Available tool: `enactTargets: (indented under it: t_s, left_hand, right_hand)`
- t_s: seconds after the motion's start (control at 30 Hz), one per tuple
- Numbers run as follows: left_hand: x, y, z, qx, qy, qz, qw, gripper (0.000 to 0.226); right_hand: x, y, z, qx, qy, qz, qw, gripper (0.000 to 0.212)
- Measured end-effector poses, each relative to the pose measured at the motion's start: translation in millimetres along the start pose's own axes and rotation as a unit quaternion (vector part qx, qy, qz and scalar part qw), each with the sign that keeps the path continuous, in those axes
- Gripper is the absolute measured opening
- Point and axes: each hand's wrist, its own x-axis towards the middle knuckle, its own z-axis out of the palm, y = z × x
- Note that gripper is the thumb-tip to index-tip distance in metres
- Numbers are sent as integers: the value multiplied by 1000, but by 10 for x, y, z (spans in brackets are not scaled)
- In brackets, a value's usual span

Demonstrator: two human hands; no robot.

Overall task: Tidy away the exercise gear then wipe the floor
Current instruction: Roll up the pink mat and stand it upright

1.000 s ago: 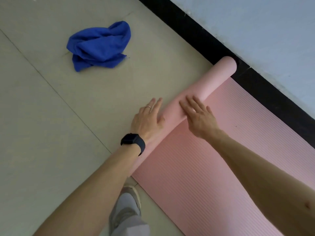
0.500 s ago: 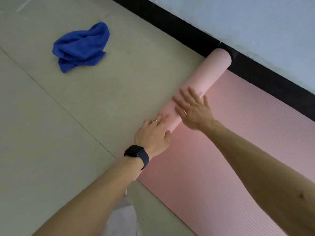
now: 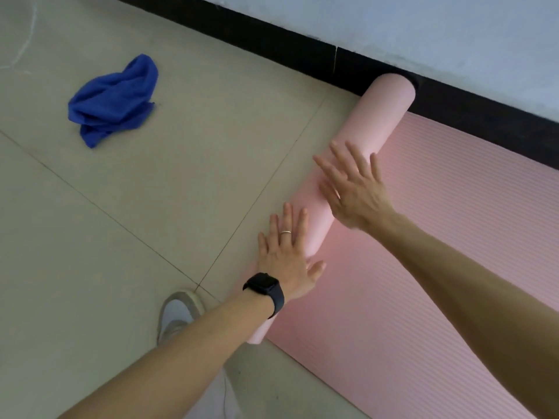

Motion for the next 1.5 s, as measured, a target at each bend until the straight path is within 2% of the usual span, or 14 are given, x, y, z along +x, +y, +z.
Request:
enactTargets:
  t_s: [0.1, 0.2, 0.27, 0.37, 0.47, 0.57, 0.7, 0.77, 0.83, 0.9, 1.03, 1.27, 1.37, 1.5]
  left_hand:
    - [-110, 145, -164, 26, 2, 60, 998, 96]
    - [-30, 158, -390, -4, 92, 143, 986, 72]
    - [134, 167, -396, -3, 89, 106, 990, 84]
    - [167, 417, -92, -25, -18, 52, 998, 114]
    - [-95, 899, 263, -23, 26, 67, 997, 117]
    - [-330, 1346, 352, -37, 64, 59, 996, 103]
    - [-424, 1359, 79, -206, 100, 95, 969, 75]
    - [-338, 1214, 5, -113, 115, 146, 976, 76]
    - [-231, 1205, 76, -12, 37, 152, 988, 87]
    - [-259, 1408, 250, -7, -26, 156, 987, 96]
    - [-635, 2108, 579, -38, 10, 171, 984, 100]
    - [-971, 2618, 486, -330, -5, 198, 923, 73]
    - [-653, 2407, 451, -128, 64, 345, 928, 68]
    - [-420, 2441, 605, 0, 34, 388, 921, 73]
  right_hand:
    - [-233, 245, 138, 0, -44, -11, 999, 55]
    - [-658, 496, 181, 26, -25, 17, 999, 53]
    - [-938, 645, 188, 10, -27, 29, 999, 53]
    - [-1143, 772, 92, 24, 7, 66, 997, 49]
    - [-1071, 807, -95, 58, 83, 95, 990, 45]
    - [-994, 900, -135, 31, 19, 35, 999, 52]
    - [-1432, 1258, -33, 35, -6, 44, 998, 51]
    - [-1734, 1418, -32, 45, 0, 63, 997, 51]
    - [-1962, 1532, -35, 55, -5, 79, 995, 52]
    - [-2131, 1572, -69, 83, 11, 114, 990, 51]
    - [-2310, 1591, -217, 175, 123, 202, 956, 51]
    - [-2724, 2027, -185, 96, 18, 162, 982, 52]
    - [-2975, 2122, -139, 107, 45, 185, 976, 51]
    - [-3140, 2139, -98, 121, 55, 231, 964, 50]
